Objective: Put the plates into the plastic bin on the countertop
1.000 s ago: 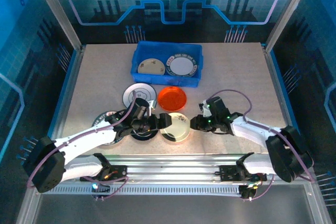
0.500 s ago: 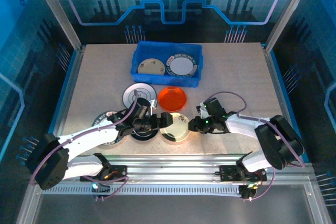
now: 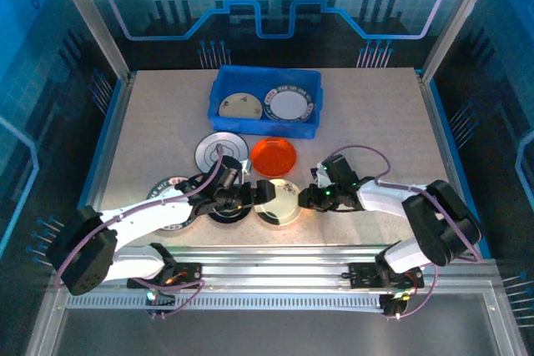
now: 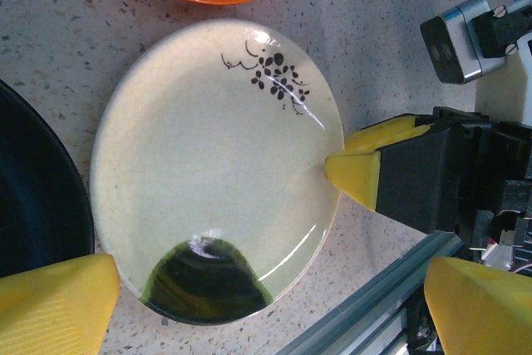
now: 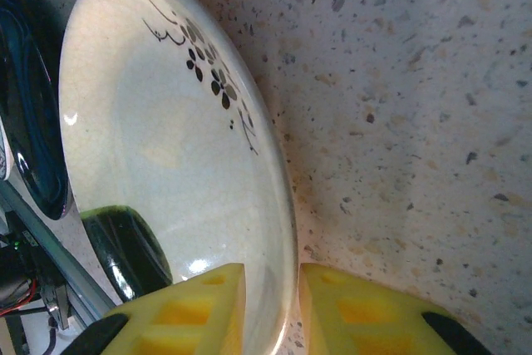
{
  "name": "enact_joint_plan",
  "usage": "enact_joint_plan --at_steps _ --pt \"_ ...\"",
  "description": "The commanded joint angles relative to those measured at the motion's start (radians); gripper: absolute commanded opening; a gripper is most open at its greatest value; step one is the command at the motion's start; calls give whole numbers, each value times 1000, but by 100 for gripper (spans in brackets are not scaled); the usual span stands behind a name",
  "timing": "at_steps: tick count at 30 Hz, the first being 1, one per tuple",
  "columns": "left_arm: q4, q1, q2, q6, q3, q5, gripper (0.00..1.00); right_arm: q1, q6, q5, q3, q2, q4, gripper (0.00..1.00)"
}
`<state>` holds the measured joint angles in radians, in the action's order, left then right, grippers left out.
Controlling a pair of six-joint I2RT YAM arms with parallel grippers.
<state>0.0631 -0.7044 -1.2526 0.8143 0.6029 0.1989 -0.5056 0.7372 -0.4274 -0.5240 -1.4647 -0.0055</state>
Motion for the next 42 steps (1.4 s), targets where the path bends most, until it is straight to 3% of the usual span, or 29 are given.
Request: enact_joint_plan --at_steps 1,25,28,37,42 --pt "-23 -7 -22 9 6 -6 95 -14 8 -5 -23 -17 6 25" --pt "-10 -7 -48 -9 47 -53 95 2 19 12 23 3 7 8" --pt "-2 -6 -47 -19 54 -59 95 20 20 12 40 32 -3 1" --pt "-2 -6 -41 -48 65 -65 94 121 29 -109 82 216 -51 0" --pt "-37 4 -46 -42 60 -47 84 157 45 -206 61 308 -64 0"
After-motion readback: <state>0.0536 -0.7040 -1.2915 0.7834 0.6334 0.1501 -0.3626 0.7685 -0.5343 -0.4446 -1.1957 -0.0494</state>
